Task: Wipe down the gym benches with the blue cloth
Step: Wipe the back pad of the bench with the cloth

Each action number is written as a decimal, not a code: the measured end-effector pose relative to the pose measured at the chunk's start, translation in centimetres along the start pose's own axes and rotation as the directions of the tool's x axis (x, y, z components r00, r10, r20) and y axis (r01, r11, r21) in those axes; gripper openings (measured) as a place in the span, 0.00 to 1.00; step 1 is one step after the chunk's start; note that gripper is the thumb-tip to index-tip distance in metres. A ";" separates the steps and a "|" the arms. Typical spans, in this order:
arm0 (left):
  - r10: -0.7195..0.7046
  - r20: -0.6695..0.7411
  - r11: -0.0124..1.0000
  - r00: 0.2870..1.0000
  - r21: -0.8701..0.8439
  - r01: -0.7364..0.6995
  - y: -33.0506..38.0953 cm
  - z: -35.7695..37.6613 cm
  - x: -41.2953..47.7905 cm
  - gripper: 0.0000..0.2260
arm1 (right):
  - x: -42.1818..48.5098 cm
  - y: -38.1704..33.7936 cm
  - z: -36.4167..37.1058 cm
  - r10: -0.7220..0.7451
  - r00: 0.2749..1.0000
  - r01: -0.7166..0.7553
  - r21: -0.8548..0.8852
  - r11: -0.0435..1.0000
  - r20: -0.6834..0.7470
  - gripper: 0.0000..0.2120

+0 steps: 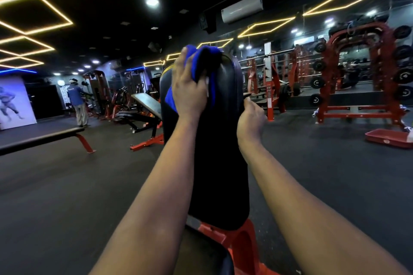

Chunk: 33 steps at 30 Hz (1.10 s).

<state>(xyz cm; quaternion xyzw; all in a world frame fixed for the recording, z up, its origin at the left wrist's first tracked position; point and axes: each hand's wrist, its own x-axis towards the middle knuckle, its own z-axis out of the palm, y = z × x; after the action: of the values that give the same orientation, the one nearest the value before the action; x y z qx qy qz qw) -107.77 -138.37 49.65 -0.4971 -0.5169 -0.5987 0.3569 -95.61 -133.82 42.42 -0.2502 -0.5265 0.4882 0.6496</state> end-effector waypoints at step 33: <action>-0.529 -0.102 0.848 0.842 -0.055 0.527 -7.3 -3.6 0.5 0.18 | -0.4 0.4 0.3 -0.160 0.983 0.148 -0.134 0.980 -0.088 0.22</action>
<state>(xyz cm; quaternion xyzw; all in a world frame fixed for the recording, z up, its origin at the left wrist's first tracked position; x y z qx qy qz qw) -115.52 -140.26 48.29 -0.3055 -0.6051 -0.7073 0.2007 -96.02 -134.11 41.98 -0.2734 -0.5416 0.3888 0.6934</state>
